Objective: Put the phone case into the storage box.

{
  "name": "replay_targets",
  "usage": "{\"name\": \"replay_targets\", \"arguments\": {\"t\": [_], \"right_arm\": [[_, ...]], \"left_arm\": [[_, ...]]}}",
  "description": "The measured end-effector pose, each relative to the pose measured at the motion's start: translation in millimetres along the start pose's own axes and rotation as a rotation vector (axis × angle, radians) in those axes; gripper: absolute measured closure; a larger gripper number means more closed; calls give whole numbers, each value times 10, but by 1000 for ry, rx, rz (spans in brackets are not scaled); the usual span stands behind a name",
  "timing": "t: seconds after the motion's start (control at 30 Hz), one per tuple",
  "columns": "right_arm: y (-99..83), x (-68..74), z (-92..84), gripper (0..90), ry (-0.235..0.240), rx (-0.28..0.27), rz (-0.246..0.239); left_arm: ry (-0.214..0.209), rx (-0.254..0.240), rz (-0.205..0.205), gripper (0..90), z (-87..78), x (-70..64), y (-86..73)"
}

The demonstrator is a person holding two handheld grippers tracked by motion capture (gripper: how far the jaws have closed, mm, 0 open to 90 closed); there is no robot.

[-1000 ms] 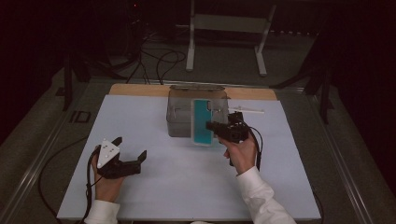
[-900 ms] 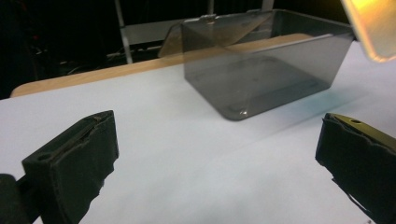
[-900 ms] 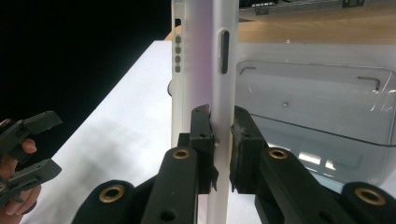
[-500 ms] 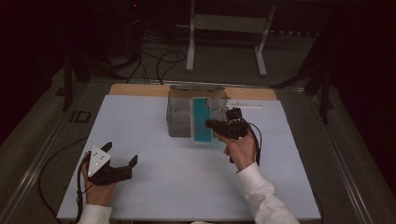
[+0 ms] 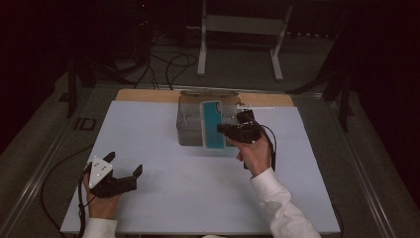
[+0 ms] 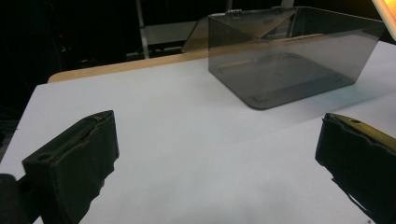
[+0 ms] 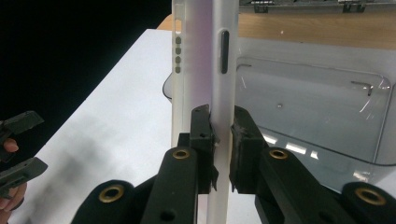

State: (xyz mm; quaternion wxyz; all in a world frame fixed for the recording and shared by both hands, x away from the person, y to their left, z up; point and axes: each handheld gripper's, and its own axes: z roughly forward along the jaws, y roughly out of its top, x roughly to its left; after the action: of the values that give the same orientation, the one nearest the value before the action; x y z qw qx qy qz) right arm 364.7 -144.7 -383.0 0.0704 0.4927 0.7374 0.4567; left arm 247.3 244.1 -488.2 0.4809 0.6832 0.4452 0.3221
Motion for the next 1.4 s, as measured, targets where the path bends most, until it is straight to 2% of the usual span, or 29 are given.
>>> {"name": "replay_targets", "arguments": {"t": [0.53, 0.73, 1.4], "right_arm": [[156, -40, 20, 821, -24, 42, -11], [184, -55, 56, 821, -35, 59, -10], [355, -32, 103, 821, -52, 75, -11]], "left_arm": [[-1, 5, -31, 3, -19, 23, -27], [-19, 9, -29, 3, -9, 22, -21], [-15, 7, 3, 3, -22, 16, -3]]}}
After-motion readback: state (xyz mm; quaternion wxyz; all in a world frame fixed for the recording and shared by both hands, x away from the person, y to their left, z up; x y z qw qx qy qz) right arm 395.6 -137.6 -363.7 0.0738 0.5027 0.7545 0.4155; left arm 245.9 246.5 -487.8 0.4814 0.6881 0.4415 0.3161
